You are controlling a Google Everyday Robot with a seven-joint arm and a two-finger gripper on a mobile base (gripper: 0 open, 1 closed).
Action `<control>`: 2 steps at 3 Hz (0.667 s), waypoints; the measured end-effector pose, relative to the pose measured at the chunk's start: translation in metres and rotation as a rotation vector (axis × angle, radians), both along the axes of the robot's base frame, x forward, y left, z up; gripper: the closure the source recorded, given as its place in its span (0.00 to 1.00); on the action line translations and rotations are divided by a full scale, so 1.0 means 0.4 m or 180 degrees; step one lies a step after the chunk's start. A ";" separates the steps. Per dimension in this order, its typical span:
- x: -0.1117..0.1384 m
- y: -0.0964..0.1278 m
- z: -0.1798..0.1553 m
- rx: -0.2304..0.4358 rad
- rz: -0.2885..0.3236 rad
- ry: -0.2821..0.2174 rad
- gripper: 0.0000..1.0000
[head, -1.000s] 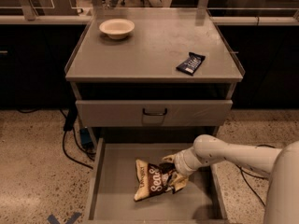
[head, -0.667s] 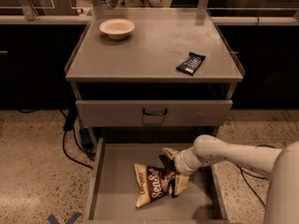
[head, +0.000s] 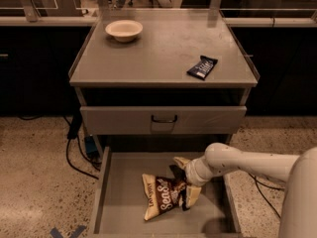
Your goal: Place brown chip bag into middle drawer
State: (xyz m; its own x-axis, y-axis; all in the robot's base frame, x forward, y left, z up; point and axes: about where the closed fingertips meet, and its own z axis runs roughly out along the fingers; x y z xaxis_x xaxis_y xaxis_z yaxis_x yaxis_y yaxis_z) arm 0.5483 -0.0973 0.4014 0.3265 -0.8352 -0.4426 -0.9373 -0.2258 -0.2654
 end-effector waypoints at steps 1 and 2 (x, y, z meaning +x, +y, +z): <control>-0.020 -0.027 0.058 -0.0179 -0.0150 -0.0080 0.00; -0.057 -0.049 0.146 -0.0368 -0.0284 -0.0215 0.00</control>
Offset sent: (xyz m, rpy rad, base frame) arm -0.0402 -0.0334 0.1051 -0.1892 -0.1243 -0.1445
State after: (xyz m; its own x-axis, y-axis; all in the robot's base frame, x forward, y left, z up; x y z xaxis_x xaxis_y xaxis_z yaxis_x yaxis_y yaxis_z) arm 0.5255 -0.1170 0.4597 0.2744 -0.9063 -0.3214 -0.9359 -0.1749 -0.3057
